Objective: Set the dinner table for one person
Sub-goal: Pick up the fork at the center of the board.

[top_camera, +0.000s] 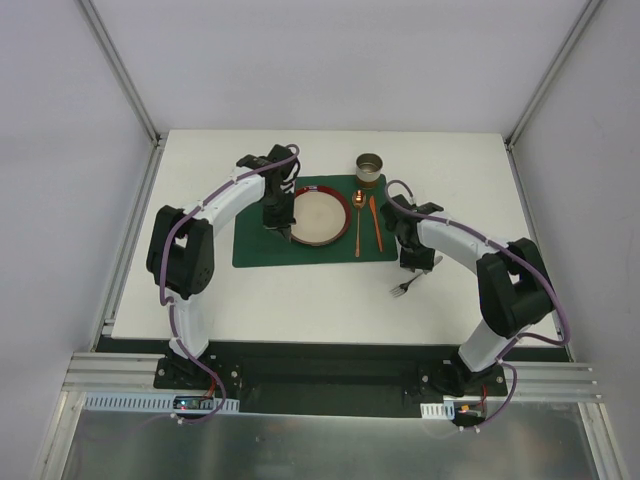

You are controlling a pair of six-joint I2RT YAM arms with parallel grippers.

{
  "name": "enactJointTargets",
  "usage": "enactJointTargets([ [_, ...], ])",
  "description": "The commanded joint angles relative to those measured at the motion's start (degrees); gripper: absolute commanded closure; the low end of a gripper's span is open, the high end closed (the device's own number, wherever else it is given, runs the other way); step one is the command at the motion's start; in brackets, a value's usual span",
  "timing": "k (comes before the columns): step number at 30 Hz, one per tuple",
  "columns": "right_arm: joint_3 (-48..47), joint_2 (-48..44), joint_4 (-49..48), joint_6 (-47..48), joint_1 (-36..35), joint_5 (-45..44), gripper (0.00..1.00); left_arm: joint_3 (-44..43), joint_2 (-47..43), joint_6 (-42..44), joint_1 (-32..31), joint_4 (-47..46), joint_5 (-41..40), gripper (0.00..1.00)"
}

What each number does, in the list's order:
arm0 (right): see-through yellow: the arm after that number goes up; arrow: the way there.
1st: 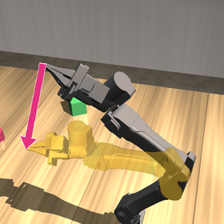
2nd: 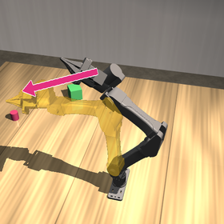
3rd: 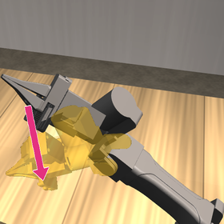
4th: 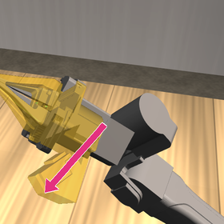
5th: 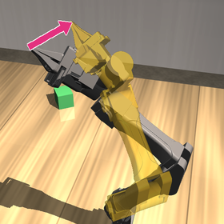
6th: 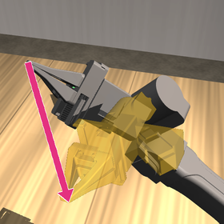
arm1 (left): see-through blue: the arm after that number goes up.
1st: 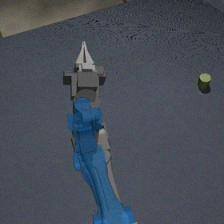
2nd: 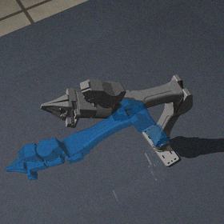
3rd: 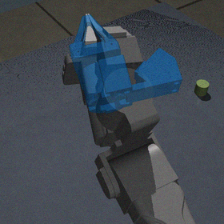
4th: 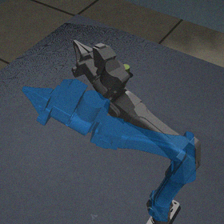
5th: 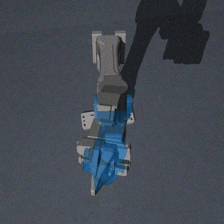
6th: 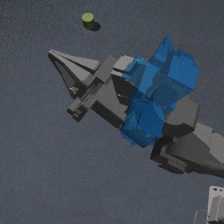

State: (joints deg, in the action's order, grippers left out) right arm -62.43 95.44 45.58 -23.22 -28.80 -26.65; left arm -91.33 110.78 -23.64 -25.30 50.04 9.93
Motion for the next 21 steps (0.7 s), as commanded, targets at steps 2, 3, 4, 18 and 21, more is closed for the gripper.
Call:
enactJointTargets([
  [2,1.3,-1.6,-1.2,-3.8,-0.7,-1.3,0.63,0.3,-2.4,-1.3,-1.2,1.9,-0.8,0.97],
  [3,1.3,-1.4,-1.5,-3.9,-0.6,-1.0,0.63,0.4,-2.7,-1.4,-1.2,1.9,-0.9,0.97],
  [4,1.2,-1.3,-1.7,-3.8,-0.6,-0.5,0.63,0.4,-2.7,-1.4,-1.2,1.9,-1.0,0.97],
  [18,2.7,-0.4,-6.7,-6.0,-0.7,4.8,0.56,0.0,-1.4,-0.7,-1.2,1.9,-1.5,0.97],
  [21,2.9,-0.6,-6.6,-6.9,-0.7,4.3,0.55,-0.1,-1.1,-0.6,-1.2,1.9,-1.6,0.98],
])
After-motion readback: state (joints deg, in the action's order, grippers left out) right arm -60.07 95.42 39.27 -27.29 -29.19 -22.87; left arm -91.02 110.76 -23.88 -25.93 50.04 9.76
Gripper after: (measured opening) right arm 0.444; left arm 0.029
